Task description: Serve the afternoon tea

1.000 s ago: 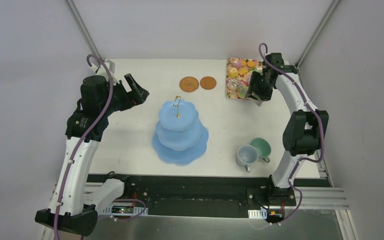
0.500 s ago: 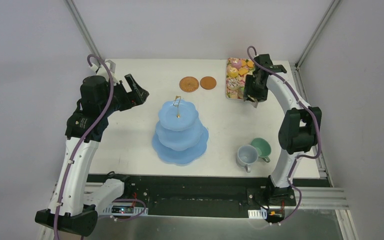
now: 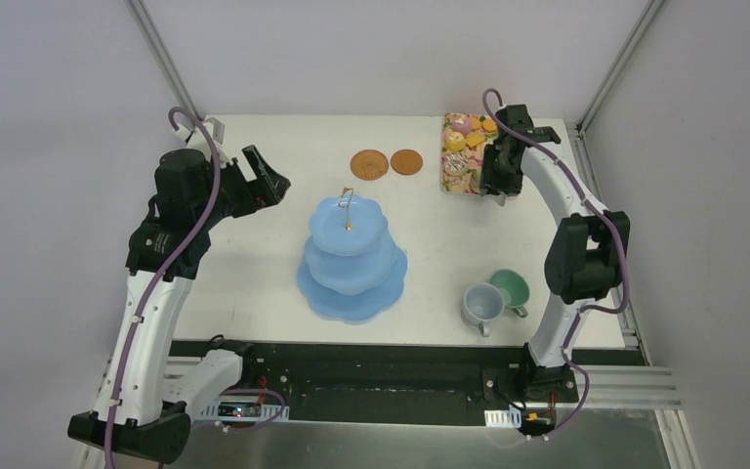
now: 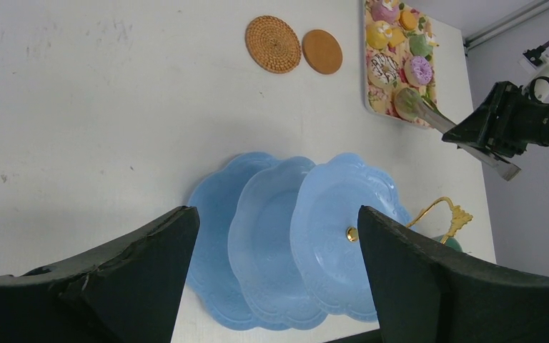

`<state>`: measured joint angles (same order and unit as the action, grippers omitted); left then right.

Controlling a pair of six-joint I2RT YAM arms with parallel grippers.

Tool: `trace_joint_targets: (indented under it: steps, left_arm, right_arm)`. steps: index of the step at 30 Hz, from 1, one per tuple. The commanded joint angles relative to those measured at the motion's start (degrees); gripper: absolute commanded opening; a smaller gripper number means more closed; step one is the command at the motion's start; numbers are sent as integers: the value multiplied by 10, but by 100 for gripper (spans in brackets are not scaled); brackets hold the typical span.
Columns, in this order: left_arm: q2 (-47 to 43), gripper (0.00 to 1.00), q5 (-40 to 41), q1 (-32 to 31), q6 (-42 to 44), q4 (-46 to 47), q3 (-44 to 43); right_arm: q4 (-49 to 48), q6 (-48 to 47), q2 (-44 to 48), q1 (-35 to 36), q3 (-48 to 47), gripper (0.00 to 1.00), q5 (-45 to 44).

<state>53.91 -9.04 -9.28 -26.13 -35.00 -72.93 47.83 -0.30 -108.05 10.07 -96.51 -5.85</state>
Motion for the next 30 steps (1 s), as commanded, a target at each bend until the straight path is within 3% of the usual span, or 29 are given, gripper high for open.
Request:
trace_joint_targets:
  steps: [1,14,21,30]
  left_arm:
    - [-14,85,-14,4,6,11,-13]
    - [-30,85,-30,4,-9,7,-3]
    - [-28,85,-33,4,-9,-1,-7]
    - [-19,85,-46,4,-10,-3,-16]
  right_arm:
    - [-25,-1,71,4,18,38,-15]
    - [-173,2,259,39,221,33,225]
    - [-256,32,343,126,354,33,246]
    - [-283,47,380,192,440,31,247]
